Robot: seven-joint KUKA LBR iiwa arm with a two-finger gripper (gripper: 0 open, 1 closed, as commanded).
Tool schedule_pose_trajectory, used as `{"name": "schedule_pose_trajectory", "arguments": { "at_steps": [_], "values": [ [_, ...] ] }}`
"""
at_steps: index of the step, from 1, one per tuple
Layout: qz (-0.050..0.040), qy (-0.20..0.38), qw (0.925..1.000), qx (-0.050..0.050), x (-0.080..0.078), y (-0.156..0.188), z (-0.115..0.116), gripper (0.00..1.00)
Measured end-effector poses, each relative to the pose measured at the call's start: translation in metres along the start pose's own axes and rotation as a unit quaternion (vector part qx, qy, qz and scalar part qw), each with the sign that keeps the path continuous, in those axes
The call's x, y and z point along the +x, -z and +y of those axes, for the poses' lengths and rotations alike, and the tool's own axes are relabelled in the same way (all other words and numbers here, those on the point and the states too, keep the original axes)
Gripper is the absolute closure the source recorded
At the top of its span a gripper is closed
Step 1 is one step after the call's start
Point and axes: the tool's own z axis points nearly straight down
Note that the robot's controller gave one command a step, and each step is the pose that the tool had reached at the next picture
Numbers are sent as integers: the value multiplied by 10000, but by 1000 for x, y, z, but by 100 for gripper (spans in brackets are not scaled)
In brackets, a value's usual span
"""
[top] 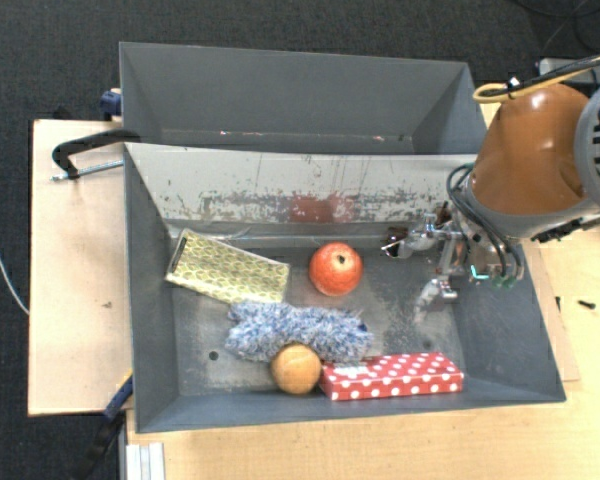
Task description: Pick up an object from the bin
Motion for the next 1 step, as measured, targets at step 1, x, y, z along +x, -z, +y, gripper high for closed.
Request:
{"name": "schedule_pose_trajectory", "arguments": {
  "at_steps": [1],
  "values": [
    [-70,146,9999,23,14,-9,23,0]
  ]
}}
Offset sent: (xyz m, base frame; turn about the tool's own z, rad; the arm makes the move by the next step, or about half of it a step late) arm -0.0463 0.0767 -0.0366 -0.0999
